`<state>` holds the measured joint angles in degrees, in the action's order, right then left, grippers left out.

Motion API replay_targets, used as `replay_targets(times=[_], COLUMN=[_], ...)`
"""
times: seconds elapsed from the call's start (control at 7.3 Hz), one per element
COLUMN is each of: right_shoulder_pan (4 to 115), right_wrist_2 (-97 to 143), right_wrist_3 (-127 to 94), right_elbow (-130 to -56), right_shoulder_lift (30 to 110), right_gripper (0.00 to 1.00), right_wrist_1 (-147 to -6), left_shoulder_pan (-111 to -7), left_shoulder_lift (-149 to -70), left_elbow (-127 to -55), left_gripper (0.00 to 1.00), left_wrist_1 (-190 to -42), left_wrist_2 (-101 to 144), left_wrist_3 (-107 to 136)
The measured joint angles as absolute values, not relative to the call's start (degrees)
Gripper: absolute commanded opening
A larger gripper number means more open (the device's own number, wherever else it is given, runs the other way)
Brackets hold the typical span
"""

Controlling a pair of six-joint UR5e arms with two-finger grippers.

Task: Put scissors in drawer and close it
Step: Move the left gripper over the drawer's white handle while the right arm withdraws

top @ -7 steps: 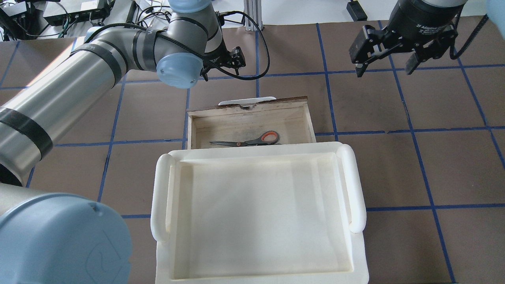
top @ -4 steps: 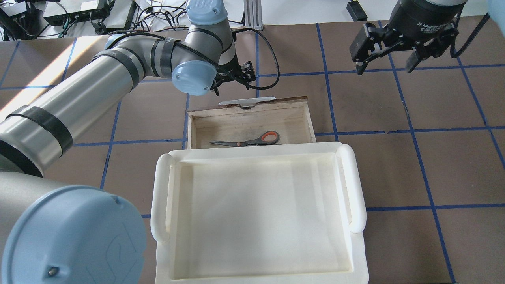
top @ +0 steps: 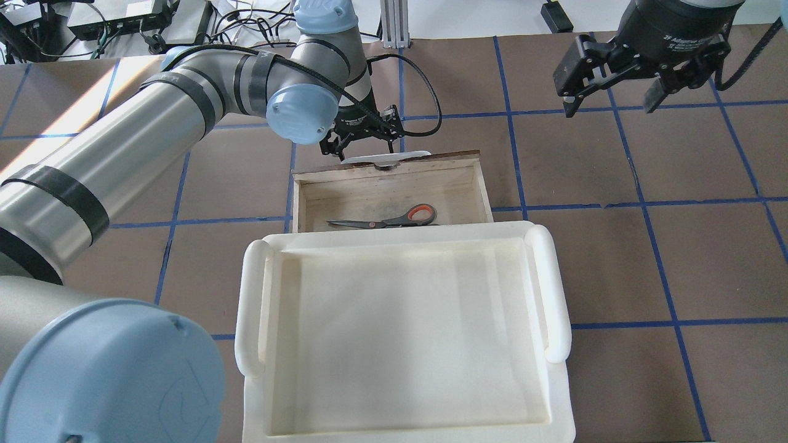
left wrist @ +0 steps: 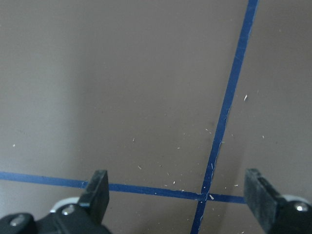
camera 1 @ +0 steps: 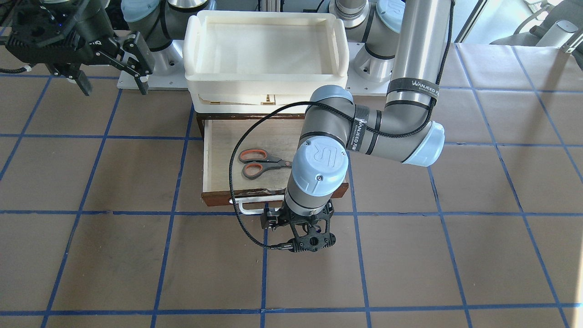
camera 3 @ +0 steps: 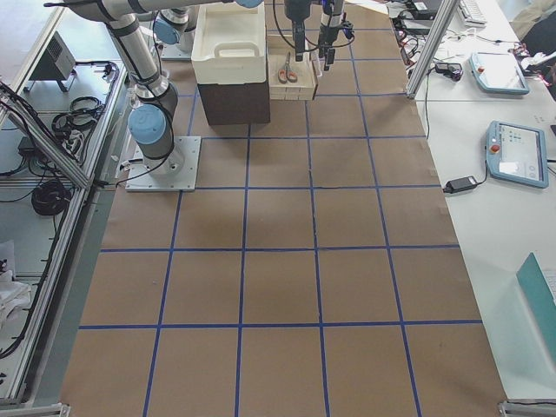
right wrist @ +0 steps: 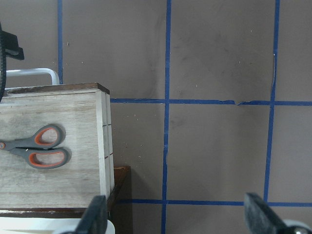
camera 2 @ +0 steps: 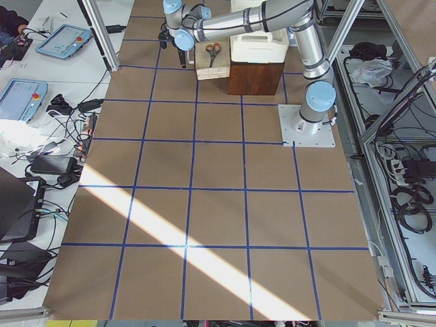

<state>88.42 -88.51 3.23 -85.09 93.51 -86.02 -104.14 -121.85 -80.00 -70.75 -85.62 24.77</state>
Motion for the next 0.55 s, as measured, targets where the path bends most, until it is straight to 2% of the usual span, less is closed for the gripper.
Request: replay_targets(times=[0.55], right_shoulder_pan=[88.4], right_wrist_2=[-88.2], right_wrist_3=[3.3], right_elbow=[-85.6], right_shoulder_lift=[94.0], right_gripper=[1.00], right_wrist_1=[-85.5], left_shoulder_pan=[-104.2], left_shoulder_lift=[-121.4], left_elbow=[-78.3], left_gripper=[1.00], left_wrist_1=[-77.7], left_wrist_2=[-85.4], left_wrist_3=[26.0])
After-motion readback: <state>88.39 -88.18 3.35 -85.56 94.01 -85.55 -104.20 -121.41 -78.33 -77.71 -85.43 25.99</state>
